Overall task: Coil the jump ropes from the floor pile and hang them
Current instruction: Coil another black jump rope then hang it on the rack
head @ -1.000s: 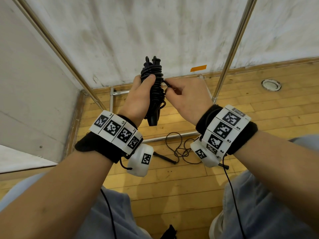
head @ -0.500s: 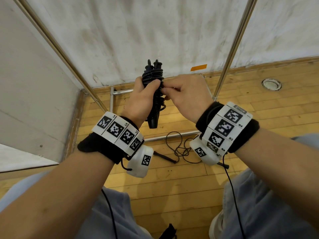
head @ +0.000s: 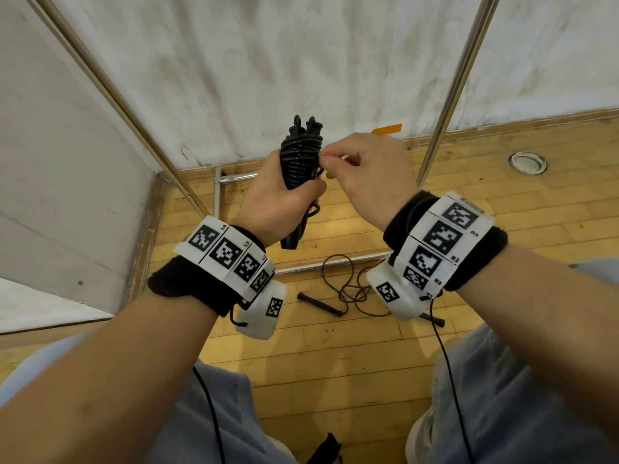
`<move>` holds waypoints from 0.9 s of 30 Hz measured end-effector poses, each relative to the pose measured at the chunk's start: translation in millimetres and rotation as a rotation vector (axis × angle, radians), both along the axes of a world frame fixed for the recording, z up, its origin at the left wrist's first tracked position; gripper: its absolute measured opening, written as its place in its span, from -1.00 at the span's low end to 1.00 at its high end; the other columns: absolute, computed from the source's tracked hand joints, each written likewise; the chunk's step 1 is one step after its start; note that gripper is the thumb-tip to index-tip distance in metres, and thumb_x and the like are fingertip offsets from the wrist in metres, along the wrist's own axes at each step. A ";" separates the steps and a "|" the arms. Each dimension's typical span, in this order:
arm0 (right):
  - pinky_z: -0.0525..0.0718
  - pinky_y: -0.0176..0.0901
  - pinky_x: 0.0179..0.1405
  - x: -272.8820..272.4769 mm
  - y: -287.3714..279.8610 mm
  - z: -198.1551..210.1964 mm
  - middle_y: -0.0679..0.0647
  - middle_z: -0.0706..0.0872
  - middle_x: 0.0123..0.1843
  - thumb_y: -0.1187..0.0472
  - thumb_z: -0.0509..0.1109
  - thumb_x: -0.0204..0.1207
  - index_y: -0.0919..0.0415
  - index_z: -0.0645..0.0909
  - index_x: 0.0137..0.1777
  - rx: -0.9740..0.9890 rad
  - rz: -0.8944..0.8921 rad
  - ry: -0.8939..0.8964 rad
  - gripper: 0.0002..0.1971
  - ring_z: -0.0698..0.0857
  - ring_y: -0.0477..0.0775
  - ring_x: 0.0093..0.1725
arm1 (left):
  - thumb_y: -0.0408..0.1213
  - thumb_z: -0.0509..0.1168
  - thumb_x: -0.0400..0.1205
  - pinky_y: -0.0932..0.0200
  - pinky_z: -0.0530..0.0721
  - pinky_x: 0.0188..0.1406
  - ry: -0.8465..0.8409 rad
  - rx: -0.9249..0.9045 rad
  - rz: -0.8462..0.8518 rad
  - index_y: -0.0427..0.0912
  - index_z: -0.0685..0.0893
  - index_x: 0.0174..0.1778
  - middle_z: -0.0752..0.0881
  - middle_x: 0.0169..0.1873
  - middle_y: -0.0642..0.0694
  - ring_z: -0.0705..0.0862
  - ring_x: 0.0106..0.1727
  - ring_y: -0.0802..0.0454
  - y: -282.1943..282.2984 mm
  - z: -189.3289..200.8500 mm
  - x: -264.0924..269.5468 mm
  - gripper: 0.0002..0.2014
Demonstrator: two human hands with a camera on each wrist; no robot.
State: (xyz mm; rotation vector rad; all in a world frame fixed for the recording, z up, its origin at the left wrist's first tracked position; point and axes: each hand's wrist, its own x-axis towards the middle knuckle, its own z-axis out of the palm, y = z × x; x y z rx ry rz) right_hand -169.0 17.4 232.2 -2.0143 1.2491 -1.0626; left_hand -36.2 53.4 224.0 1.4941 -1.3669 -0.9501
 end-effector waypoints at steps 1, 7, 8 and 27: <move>0.43 -0.49 -0.13 -1.3 -0.4 0.5 -0.05 0.75 -0.12 0.22 0.34 0.56 0.16 0.79 -0.05 -0.051 0.019 0.082 -0.82 0.64 -0.12 -0.11 | -0.20 0.35 0.37 -0.33 0.72 -0.08 -0.036 -0.002 -0.003 -0.16 0.50 0.20 0.68 -0.12 -0.19 0.70 -0.17 -0.20 0.0 -0.3 0.2 -0.53; 0.53 -0.13 0.03 -5.3 -3.3 2.3 0.05 0.76 -0.01 0.13 0.23 0.64 0.17 0.76 0.04 -0.243 0.108 0.435 -0.73 0.66 0.06 0.03 | -0.30 0.37 0.48 0.04 0.73 -0.31 -0.176 0.005 -0.001 -0.17 0.49 0.21 0.69 -0.21 -0.04 0.66 -0.41 0.22 -2.8 -6.5 5.3 -0.62; 0.52 -0.15 -0.01 -4.7 -3.6 1.8 0.04 0.75 -0.02 0.13 0.22 0.65 0.16 0.76 0.04 -0.254 0.114 0.461 -0.73 0.66 0.05 0.02 | -0.32 0.36 0.49 0.16 0.68 -0.39 -0.190 0.004 0.000 -0.17 0.49 0.21 0.67 -0.24 0.00 0.63 -0.46 0.29 -2.7 -6.2 6.2 -0.63; 0.45 -0.29 -0.23 -8.8 -5.9 0.8 0.02 0.60 -0.21 0.27 0.36 0.41 0.26 0.67 -0.13 -0.320 0.253 0.360 -0.90 0.55 -0.04 -0.26 | -0.43 0.37 0.57 0.19 0.71 -0.35 0.009 0.095 -0.122 -0.24 0.54 0.16 0.74 -0.24 -0.16 0.78 -0.28 0.02 0.9 9.2 20.6 -0.73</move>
